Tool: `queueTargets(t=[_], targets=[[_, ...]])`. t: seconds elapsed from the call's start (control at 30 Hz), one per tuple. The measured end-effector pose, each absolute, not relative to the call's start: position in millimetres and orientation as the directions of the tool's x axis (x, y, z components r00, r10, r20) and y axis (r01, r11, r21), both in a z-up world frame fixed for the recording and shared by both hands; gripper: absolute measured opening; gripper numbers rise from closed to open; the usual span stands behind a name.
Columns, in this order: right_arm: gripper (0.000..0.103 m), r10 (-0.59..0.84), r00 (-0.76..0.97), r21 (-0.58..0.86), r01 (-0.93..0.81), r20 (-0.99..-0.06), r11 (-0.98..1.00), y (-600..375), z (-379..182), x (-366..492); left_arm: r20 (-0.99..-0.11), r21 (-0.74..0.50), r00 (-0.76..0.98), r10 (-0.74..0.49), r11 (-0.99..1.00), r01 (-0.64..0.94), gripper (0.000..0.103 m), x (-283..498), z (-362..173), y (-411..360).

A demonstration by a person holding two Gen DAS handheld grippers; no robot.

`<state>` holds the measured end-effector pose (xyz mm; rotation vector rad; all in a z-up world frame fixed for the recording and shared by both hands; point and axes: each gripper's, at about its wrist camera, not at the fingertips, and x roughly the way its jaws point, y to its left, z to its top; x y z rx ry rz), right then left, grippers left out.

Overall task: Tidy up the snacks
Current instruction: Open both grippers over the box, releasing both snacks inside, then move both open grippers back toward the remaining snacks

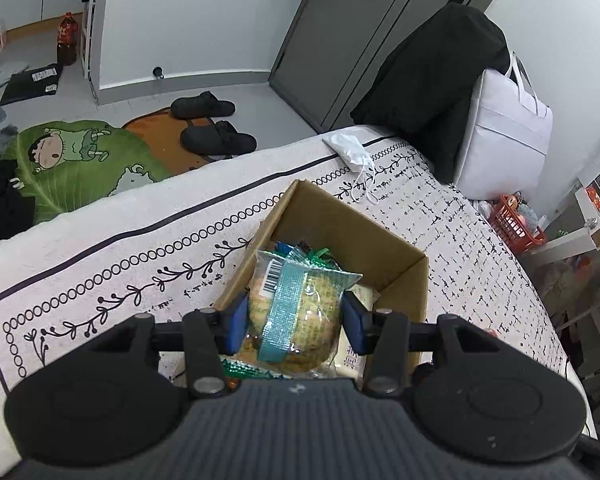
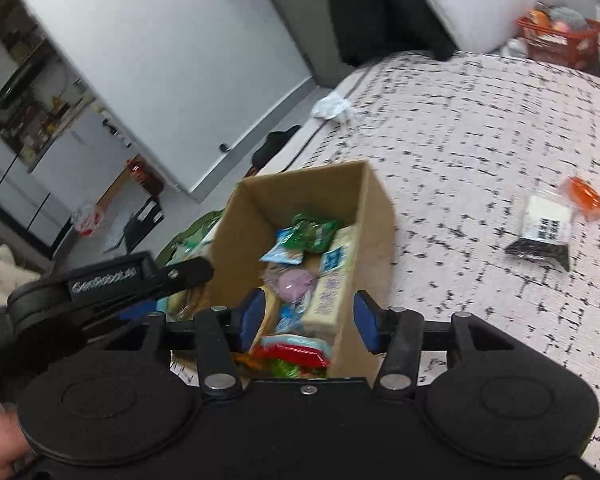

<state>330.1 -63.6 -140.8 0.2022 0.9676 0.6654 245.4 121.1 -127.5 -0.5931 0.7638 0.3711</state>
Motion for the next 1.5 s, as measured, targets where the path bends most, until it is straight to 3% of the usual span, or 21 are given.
queueTargets(t=[0.23, 0.63, 0.77, 1.0, 1.17, 1.27, 1.5], targets=[[0.049, 0.568, 0.414, 0.438, -0.371, -0.711, 0.819, -75.0, -146.6, 344.0, -0.731, -0.364, 0.675, 0.099, 0.781, -0.508, 0.048, 257.7, -125.9, 122.6], [0.051, 0.571, 0.437, 0.453, -0.349, -0.695, 0.82, -92.6, -137.6, 349.7, -0.747, -0.339, 0.652, 0.133, 0.767, -0.545, 0.068, 254.2, -119.2, 116.5], [0.057, 0.57, 0.452, 0.456, -0.343, -0.686, 0.821, -103.5, -131.4, 348.8, -0.756, -0.323, 0.641, 0.134, 0.775, -0.543, 0.079, 251.5, -113.9, 105.7], [0.07, 0.559, 0.475, 0.449, -0.334, -0.679, 0.829, -121.9, -125.7, 344.2, -0.755, -0.293, 0.636, 0.161, 0.784, -0.547, 0.083, 240.1, -105.0, 89.7], [0.088, 0.554, 0.506, 0.44, -0.338, -0.661, 0.832, -134.8, -117.9, 340.8, -0.74, -0.286, 0.652, 0.166, 0.8, -0.527, 0.098, 232.3, -94.3, 75.8], [0.092, 0.552, 0.524, 0.442, -0.331, -0.648, 0.834, -144.7, -113.9, 339.4, -0.735, -0.278, 0.658, 0.166, 0.811, -0.514, 0.103, 230.7, -89.0, 67.0], [0.094, 0.544, 0.544, 0.453, -0.305, -0.639, 0.838, -169.7, -112.4, 339.7, -0.717, -0.276, 0.677, 0.164, 0.825, -0.492, 0.103, 224.1, -78.1, 46.8]])
